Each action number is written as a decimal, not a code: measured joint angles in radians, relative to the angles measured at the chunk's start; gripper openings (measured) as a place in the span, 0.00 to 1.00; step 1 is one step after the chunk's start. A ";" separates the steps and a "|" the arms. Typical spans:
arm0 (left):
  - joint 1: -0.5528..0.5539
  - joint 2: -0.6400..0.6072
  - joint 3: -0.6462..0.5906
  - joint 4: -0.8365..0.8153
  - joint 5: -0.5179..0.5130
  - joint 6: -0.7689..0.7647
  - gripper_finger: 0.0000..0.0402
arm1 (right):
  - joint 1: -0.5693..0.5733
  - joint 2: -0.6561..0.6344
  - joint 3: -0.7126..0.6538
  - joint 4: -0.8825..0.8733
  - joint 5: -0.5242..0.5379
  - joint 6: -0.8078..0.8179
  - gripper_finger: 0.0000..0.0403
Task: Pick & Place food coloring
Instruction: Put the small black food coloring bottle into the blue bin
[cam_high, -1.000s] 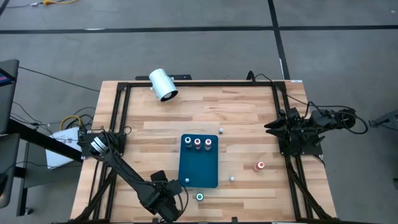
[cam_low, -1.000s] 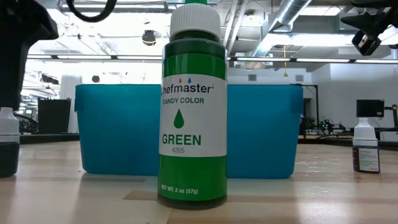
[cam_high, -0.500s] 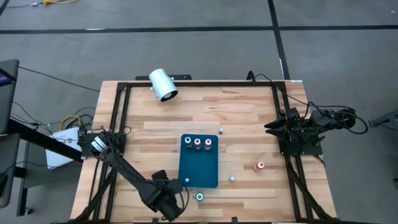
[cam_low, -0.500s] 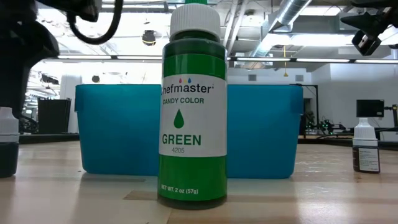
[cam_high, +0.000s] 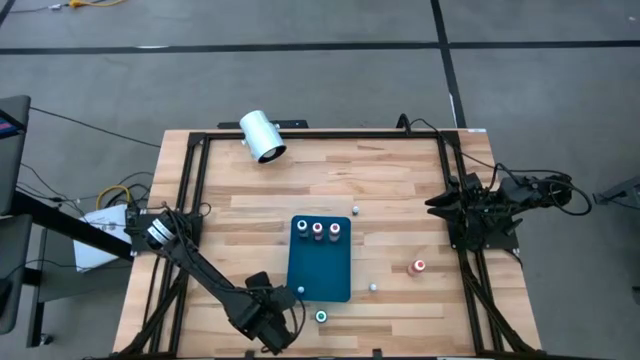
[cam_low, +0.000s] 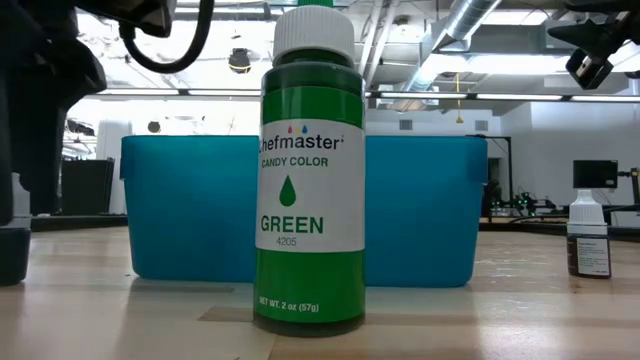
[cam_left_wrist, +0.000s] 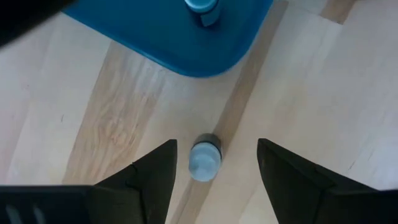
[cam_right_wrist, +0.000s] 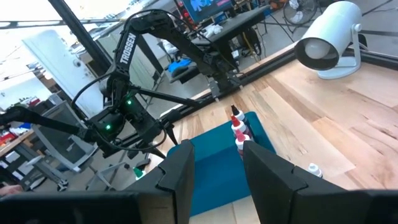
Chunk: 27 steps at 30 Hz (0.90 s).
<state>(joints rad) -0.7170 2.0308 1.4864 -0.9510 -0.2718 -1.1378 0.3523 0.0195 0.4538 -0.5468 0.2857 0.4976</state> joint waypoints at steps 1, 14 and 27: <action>0.000 0.000 0.000 0.000 0.002 0.000 0.53 | 0.000 0.000 0.000 0.000 0.000 0.000 0.31; 0.006 0.034 -0.002 -0.010 0.023 -0.015 0.53 | 0.000 0.000 0.000 0.001 -0.022 0.000 0.31; 0.007 0.034 -0.002 -0.019 0.024 -0.027 0.49 | 0.000 0.000 0.000 0.001 -0.025 0.000 0.31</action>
<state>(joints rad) -0.7105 2.0644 1.4849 -0.9695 -0.2478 -1.1645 0.3519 0.0193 0.4538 -0.5461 0.2611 0.4973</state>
